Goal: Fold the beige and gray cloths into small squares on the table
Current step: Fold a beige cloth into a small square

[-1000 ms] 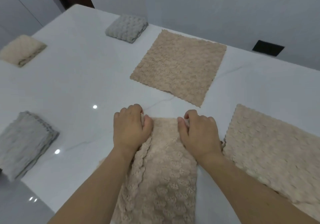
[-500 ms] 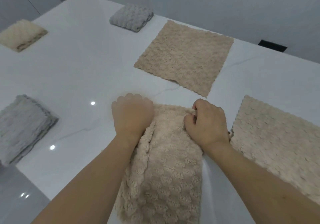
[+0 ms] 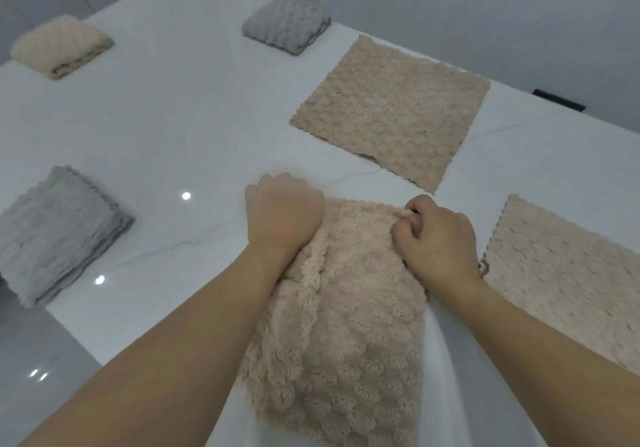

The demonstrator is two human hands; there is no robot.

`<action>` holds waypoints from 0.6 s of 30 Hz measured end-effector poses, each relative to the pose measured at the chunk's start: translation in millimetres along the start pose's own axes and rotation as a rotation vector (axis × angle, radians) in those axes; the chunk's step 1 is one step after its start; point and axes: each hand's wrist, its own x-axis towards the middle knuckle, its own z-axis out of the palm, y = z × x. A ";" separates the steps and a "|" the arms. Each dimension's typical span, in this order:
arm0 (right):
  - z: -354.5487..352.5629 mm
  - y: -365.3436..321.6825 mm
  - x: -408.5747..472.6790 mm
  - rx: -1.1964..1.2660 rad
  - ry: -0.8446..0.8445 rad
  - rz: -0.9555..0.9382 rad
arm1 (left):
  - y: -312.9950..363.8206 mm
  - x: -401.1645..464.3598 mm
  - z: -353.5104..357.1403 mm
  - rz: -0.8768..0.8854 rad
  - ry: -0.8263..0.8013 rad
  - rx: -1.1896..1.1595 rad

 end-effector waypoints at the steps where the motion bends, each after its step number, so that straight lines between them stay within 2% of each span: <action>1: -3.9 -3.4 3.9 0.124 -0.007 0.087 | -1.4 5.6 -5.0 0.007 -0.017 -0.029; 4: -32.7 -21.1 37.6 0.585 0.131 0.312 | -0.4 37.2 -49.1 0.084 0.011 -0.171; 6: -69.4 -40.7 63.3 0.853 0.235 0.322 | 12.8 57.7 -101.5 0.239 0.155 -0.169; 8: -108.3 -60.9 78.8 1.043 0.293 0.238 | 33.6 66.7 -157.0 0.399 0.310 -0.185; 11: -149.4 -79.8 80.1 1.040 0.365 0.087 | 54.0 61.6 -215.5 0.587 0.485 -0.112; 13: -158.8 -79.7 70.8 0.979 0.423 0.049 | 57.6 49.6 -228.9 0.665 0.519 -0.002; 15: -155.8 -70.2 55.9 0.940 0.469 0.053 | 56.7 27.5 -223.1 0.740 0.492 0.088; 18: -134.1 -47.2 28.7 0.750 0.397 0.070 | 44.4 -15.5 -183.4 0.772 0.280 0.136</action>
